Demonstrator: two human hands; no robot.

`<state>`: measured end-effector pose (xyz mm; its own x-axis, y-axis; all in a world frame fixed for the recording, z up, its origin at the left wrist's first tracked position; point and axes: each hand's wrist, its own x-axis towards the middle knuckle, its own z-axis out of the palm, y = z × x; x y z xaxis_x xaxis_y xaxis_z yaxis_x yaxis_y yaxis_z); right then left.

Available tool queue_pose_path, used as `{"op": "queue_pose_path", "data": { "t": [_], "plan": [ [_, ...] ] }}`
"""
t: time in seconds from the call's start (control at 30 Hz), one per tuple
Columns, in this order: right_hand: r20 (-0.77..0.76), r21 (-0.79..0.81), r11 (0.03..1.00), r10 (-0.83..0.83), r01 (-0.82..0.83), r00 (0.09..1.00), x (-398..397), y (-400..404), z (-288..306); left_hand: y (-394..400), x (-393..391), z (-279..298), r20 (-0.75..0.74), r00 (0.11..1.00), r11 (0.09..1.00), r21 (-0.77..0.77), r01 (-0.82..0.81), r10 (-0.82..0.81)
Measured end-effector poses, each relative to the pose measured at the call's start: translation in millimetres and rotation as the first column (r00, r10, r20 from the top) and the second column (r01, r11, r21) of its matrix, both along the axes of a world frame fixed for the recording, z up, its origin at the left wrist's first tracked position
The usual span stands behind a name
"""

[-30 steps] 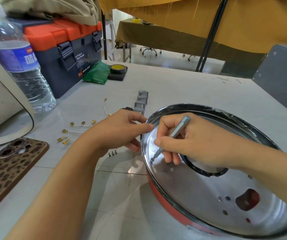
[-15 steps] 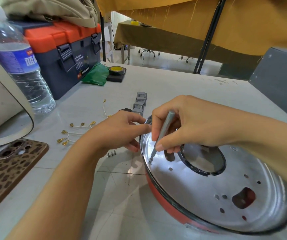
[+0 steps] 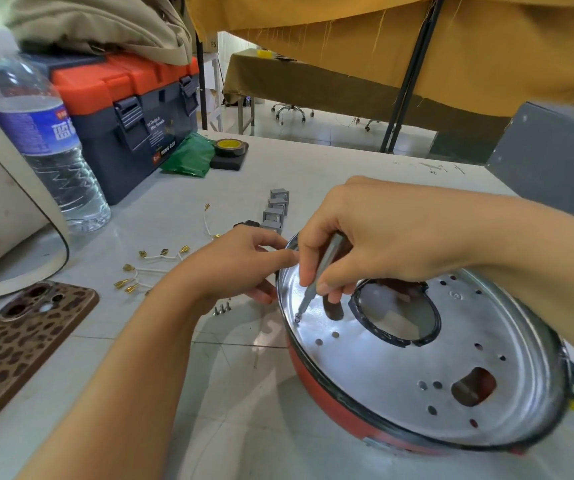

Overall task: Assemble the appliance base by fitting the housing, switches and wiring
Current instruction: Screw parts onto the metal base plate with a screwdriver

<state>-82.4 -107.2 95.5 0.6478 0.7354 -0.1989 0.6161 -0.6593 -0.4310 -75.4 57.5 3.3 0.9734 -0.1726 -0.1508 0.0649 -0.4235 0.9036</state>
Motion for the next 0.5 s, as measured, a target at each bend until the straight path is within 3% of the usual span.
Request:
{"op": "queue_pose_path", "data": {
  "t": [0.13, 0.33, 0.5],
  "plan": [
    [-0.007, 0.004, 0.999, -0.031, 0.031, 0.999, -3.5, 0.9, -2.5, -1.2, 0.0, -0.3, 0.007, 1.000, 1.000, 0.000, -0.001, 0.001],
    [0.164, -0.089, 0.996, -0.016, 0.031, 0.986, -5.6, 6.9, -5.2, -1.5, -0.2, -0.5, 0.008, 1.000, 1.000, -0.011, -0.005, 0.005],
    [0.208, -0.155, 0.988, 0.022, 0.010, 0.978, -7.5, 9.6, -3.2, -2.2, -0.4, 0.0, 0.016, 1.000, 1.000, -0.013, -0.017, 0.017]
  ]
}}
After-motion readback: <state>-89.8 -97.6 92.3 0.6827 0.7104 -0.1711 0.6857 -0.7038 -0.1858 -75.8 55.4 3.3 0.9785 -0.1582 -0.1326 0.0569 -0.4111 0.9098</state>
